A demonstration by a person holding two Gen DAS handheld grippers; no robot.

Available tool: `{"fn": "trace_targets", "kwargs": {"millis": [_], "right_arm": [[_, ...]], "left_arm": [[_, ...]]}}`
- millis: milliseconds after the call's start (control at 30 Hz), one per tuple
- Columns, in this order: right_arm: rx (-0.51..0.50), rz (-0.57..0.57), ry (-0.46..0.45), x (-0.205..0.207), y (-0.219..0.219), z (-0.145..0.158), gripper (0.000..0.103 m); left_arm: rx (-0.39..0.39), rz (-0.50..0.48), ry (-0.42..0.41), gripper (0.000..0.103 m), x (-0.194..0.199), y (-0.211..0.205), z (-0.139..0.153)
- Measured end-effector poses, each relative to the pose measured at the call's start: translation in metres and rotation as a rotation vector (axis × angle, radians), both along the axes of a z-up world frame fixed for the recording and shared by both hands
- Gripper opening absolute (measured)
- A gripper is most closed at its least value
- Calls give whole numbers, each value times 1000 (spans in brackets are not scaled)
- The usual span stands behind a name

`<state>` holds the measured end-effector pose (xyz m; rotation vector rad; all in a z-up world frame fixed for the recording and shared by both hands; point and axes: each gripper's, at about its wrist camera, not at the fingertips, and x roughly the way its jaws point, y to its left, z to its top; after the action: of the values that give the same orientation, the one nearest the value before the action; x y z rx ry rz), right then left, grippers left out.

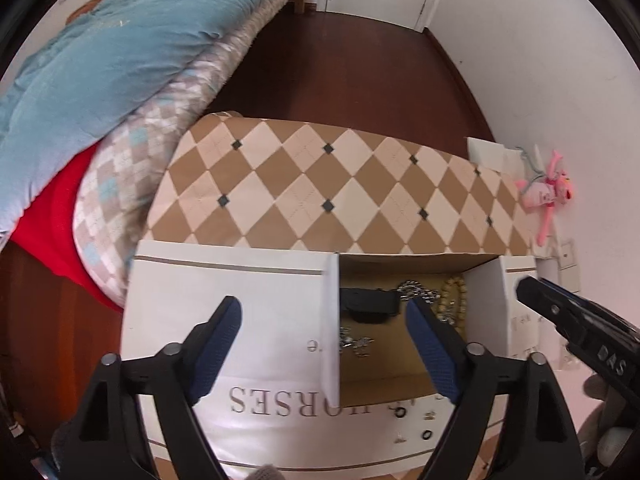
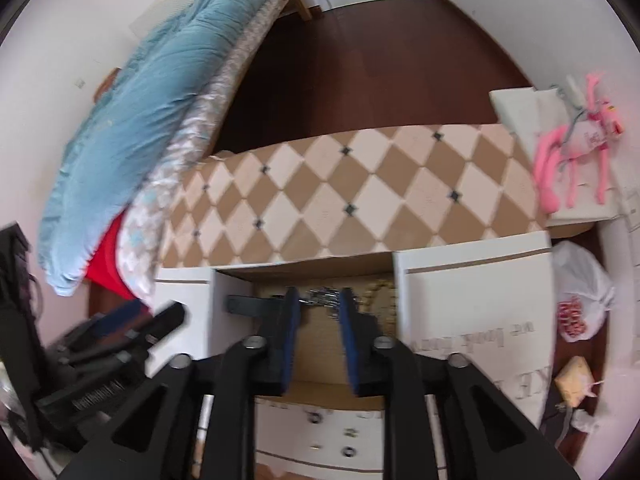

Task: Organize jewelry
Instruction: 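Carry both silver chains into the white box and open both grippers, then lift both grippers out of the box and back away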

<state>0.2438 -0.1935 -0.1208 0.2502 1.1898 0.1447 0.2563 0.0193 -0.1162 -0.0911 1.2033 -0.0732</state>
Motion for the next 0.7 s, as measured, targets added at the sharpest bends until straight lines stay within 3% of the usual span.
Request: {"fn": "trace_targets", "kwargs": {"millis": [33, 100, 167, 300, 433, 700], "right_arm": [[-33, -5, -5, -5, -2, 0, 51], [-102, -7, -8, -11, -2, -1, 84], [-145, -13, -10, -23, -3, -5, 94], [-248, -11, -15, -41, 2, -17, 103], [-303, -9, -20, -52, 8, -24, 103], [-310, -47, -55, -68, 7, -11, 103]], "left_arm": [[23, 3, -12, 100, -2, 0, -1], [57, 10, -36, 100, -8, -1, -2], [76, 10, -42, 100, -14, -3, -6], [104, -9, -31, 103, -27, -7, -17], [114, -18, -29, 103, -40, -9, -23], [108, -22, -59, 103, -59, -13, -7]]}}
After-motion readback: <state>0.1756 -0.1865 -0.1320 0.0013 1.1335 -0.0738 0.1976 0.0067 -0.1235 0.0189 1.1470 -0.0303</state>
